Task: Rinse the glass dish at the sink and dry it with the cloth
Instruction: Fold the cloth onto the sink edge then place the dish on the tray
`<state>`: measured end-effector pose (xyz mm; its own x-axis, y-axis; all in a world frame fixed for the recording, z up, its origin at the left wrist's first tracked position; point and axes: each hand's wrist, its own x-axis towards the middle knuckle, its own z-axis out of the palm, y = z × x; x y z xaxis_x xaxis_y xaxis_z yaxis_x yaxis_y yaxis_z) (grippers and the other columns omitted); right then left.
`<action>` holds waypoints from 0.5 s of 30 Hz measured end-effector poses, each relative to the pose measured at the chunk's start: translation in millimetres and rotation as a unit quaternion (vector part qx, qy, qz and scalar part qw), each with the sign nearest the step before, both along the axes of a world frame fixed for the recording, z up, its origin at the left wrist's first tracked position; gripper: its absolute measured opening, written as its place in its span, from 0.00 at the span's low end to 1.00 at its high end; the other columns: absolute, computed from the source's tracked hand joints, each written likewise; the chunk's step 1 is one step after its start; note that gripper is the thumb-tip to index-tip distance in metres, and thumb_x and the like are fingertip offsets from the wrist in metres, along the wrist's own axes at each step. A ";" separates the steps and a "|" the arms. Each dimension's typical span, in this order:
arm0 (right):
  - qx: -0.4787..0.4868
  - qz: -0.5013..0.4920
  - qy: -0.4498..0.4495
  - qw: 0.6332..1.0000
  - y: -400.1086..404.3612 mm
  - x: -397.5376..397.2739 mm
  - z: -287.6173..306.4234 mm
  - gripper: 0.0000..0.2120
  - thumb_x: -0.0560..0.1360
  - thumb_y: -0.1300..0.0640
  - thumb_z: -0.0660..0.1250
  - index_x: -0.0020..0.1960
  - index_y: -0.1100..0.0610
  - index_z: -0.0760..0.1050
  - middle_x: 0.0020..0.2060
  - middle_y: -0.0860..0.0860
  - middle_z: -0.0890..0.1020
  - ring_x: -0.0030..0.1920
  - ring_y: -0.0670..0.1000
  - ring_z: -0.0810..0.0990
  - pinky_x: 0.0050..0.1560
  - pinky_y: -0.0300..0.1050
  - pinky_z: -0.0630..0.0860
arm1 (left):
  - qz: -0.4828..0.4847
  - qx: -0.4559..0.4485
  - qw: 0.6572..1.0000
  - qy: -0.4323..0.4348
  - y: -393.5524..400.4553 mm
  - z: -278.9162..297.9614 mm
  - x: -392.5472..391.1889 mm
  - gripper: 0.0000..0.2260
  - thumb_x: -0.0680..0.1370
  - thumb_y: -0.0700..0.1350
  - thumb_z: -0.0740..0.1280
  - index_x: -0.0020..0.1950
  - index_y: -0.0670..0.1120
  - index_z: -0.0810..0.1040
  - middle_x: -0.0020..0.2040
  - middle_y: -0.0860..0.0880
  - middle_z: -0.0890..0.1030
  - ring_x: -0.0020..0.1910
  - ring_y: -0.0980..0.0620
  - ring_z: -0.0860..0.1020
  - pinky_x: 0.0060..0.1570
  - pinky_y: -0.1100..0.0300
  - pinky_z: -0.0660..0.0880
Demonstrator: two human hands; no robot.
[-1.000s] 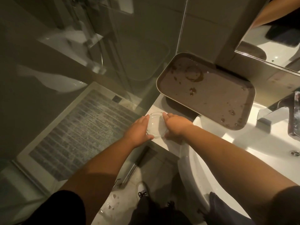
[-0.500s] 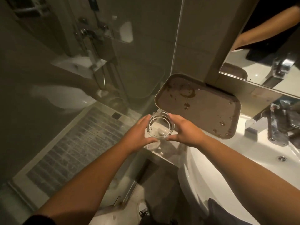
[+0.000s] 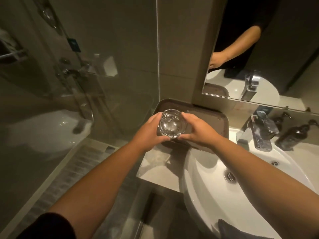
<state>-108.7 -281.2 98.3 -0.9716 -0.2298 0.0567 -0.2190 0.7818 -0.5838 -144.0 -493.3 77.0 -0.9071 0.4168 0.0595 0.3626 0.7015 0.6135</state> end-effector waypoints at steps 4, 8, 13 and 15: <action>0.011 -0.015 -0.014 1.000 16.3 -17.1 -7.5 0.43 0.68 0.55 0.79 0.76 0.57 0.61 0.72 0.57 0.69 0.73 0.55 0.66 0.69 0.40 0.59 | -0.006 -0.006 1.000 -0.004 17.3 -5.5 -18.5 0.44 0.71 0.51 0.76 0.79 0.48 0.53 0.79 0.51 0.57 0.75 0.52 0.61 0.69 0.62 0.60; 0.014 -0.015 -0.027 0.999 32.3 -40.1 -17.6 0.41 0.69 0.55 0.78 0.76 0.57 0.62 0.71 0.56 0.70 0.72 0.55 0.67 0.68 0.41 0.61 | -0.010 -0.012 1.000 -0.015 36.6 -15.3 -39.2 0.44 0.71 0.52 0.75 0.79 0.50 0.51 0.78 0.52 0.57 0.74 0.52 0.63 0.68 0.58 0.64; 0.015 -0.003 -0.041 0.999 49.9 -79.5 -33.6 0.40 0.69 0.54 0.78 0.75 0.54 0.64 0.70 0.55 0.72 0.69 0.54 0.70 0.65 0.39 0.63 | 0.001 -0.038 0.999 -0.037 52.3 -26.8 -76.6 0.44 0.71 0.54 0.75 0.79 0.51 0.53 0.78 0.52 0.60 0.73 0.51 0.65 0.69 0.55 0.66; 0.005 0.005 -0.040 0.999 55.1 -97.8 -40.6 0.40 0.68 0.55 0.79 0.75 0.53 0.65 0.70 0.54 0.73 0.69 0.52 0.70 0.65 0.37 0.62 | 0.002 -0.045 0.998 -0.037 57.0 -33.1 -93.4 0.43 0.70 0.54 0.76 0.79 0.49 0.55 0.77 0.50 0.61 0.73 0.51 0.65 0.69 0.57 0.64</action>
<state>-206.5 -226.0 57.7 -0.9704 -0.2405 -0.0226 -0.1811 0.7859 -0.5912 -237.5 -436.3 43.9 -0.9093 0.4137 -0.0451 0.3159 0.7568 0.5722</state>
